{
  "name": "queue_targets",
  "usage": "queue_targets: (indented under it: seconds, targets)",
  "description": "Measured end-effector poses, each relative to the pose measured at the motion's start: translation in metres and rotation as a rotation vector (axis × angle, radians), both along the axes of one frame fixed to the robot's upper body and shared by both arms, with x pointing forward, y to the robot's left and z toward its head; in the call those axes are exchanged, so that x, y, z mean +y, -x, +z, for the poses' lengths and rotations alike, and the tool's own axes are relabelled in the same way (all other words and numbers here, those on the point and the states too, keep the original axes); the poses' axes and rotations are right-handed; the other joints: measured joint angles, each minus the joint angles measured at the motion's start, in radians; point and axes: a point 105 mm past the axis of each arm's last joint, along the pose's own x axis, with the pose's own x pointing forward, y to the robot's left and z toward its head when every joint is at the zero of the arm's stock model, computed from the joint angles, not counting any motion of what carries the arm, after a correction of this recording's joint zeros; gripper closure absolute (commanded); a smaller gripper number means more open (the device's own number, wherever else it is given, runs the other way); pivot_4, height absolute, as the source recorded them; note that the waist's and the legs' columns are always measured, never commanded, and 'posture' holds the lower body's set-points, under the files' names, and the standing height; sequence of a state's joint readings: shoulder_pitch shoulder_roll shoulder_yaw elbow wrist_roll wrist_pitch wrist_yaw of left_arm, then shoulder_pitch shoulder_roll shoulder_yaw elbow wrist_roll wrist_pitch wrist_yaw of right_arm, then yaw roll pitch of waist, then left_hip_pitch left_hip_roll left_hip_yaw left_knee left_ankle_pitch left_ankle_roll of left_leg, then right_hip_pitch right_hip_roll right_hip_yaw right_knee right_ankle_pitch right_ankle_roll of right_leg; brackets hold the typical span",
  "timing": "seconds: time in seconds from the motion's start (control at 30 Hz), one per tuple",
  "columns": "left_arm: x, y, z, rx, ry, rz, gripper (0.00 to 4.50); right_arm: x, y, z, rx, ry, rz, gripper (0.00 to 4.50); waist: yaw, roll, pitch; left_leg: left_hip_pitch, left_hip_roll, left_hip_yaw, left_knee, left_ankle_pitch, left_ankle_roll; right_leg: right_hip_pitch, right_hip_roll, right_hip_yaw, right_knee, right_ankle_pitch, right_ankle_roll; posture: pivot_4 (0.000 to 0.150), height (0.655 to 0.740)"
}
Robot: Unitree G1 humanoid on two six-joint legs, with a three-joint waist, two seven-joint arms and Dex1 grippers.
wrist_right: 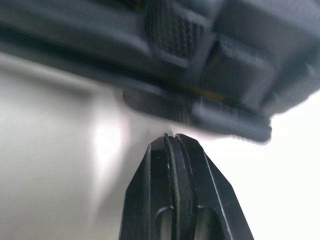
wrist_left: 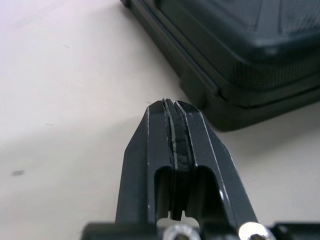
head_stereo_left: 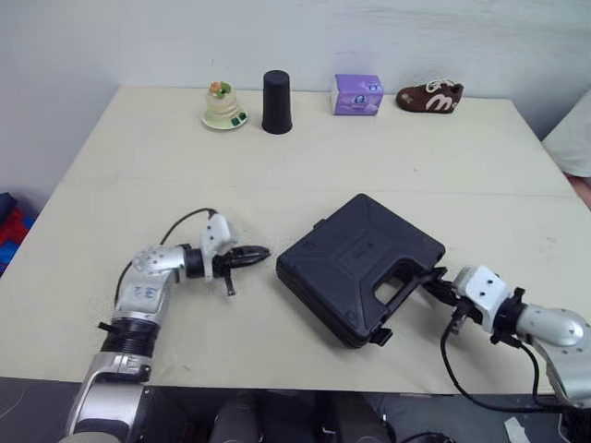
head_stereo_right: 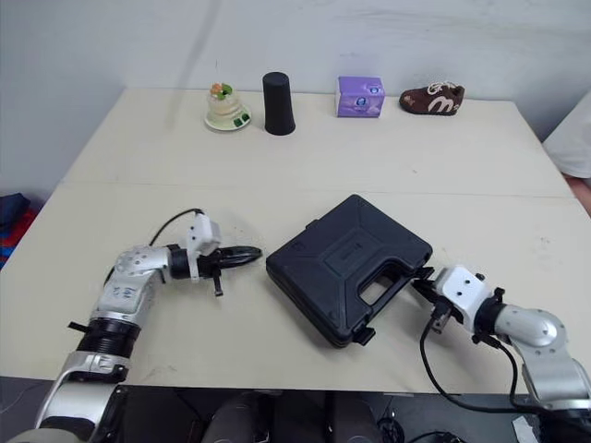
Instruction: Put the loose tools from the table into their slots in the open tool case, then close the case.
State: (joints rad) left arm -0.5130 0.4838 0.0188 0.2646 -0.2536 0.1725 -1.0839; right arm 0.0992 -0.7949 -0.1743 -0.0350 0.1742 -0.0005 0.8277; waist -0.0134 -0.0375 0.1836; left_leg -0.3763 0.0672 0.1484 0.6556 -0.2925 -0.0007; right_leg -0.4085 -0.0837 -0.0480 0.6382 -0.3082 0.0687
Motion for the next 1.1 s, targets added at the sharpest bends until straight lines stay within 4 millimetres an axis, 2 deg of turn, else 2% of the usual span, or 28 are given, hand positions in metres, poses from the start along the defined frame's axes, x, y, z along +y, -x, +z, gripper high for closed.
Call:
queue_targets:
  seconds: [0.07, 0.13, 0.17, 0.23, 0.33, 0.4, 0.5, 0.63, 0.8, 0.9, 1.1]
  targets:
    - [-0.016, 0.006, 0.032, -0.02, 0.071, -0.069, 4.46, -0.008, 0.016, -0.001, 0.035, -0.027, -0.061, 4.5, 0.019, 0.0, 0.0, -0.001, -0.001, -0.001, 0.0, 0.0, 0.0, 0.001, 0.0, 0.0, -0.001, 0.0, 0.0, 0.15, 0.74]
    - [-0.033, 0.014, 0.056, -0.049, 0.096, -0.142, 4.46, -0.01, 0.024, -0.001, 0.054, -0.049, -0.095, 4.5, 0.02, 0.001, 0.0, -0.001, -0.002, -0.001, 0.001, 0.0, 0.001, 0.001, 0.002, 0.0, -0.001, 0.0, 0.001, 0.15, 0.74]
    - [-0.045, 0.018, 0.066, -0.062, 0.091, -0.189, 4.46, -0.011, 0.028, 0.0, 0.054, -0.07, -0.124, 4.5, 0.02, 0.001, 0.0, 0.0, -0.002, 0.0, 0.001, 0.0, 0.001, 0.002, 0.002, 0.0, -0.001, 0.001, 0.001, 0.15, 0.74]
    - [-0.073, 0.024, 0.072, -0.063, 0.062, -0.282, 4.46, -0.012, 0.032, 0.003, 0.024, -0.12, -0.178, 4.5, 0.019, 0.003, -0.001, 0.002, -0.003, 0.0, 0.001, 0.0, 0.001, 0.003, 0.004, 0.0, -0.002, 0.001, 0.001, 0.15, 0.74]
    - [-0.115, 0.028, 0.062, -0.046, -0.012, -0.39, 4.46, -0.006, 0.036, 0.008, -0.026, -0.168, -0.213, 4.5, 0.015, 0.004, 0.0, 0.001, -0.003, 0.001, 0.001, 0.0, 0.001, 0.003, 0.006, 0.0, -0.002, 0.001, 0.002, 0.15, 0.74]
    - [-0.135, 0.027, 0.059, -0.046, -0.038, -0.42, 4.46, -0.004, 0.037, 0.009, -0.035, -0.179, -0.217, 4.5, 0.009, 0.004, 0.0, 0.001, -0.003, 0.001, 0.0, 0.0, 0.0, 0.002, 0.007, 0.0, -0.003, 0.001, 0.002, 0.15, 0.74]
    - [-0.171, 0.022, 0.05, -0.065, -0.131, -0.456, 4.46, 0.0, 0.039, 0.01, -0.03, -0.213, -0.237, 4.5, 0.009, 0.005, 0.0, 0.001, -0.004, 0.002, 0.0, 0.0, 0.0, 0.001, 0.009, 0.0, -0.003, 0.001, 0.001, 0.15, 0.74]
    - [-0.213, 0.008, 0.026, -0.096, -0.279, -0.41, 4.46, -0.002, 0.033, 0.01, -0.025, -0.234, -0.286, 4.5, 0.012, 0.005, 0.0, -0.001, -0.005, 0.0, 0.001, -0.003, 0.005, -0.001, 0.008, 0.0, -0.003, 0.0, 0.001, 0.15, 0.74]
    - [-0.256, 0.01, 0.025, -0.131, -0.262, -0.414, 4.46, 0.003, 0.026, 0.013, -0.035, -0.237, -0.294, 4.5, 0.012, 0.006, 0.0, -0.008, -0.004, -0.002, 0.001, -0.004, 0.007, -0.005, 0.008, -0.003, -0.007, 0.001, 0.002, 0.15, 0.74]
    - [-0.268, 0.007, 0.024, -0.144, -0.257, -0.388, 4.46, 0.008, 0.023, 0.012, -0.03, -0.235, -0.284, 4.5, 0.012, 0.006, 0.0, -0.011, -0.004, -0.003, 0.004, -0.004, 0.009, -0.006, 0.009, -0.006, -0.008, 0.001, 0.002, 0.15, 0.74]
    - [-0.264, 0.003, 0.018, -0.123, -0.284, -0.377, 4.46, 0.01, 0.016, 0.019, -0.067, -0.227, -0.281, 4.5, 0.012, 0.007, 0.0, -0.011, -0.003, -0.005, 0.006, -0.005, 0.009, -0.003, 0.008, -0.013, -0.008, 0.001, 0.002, 0.15, 0.74]
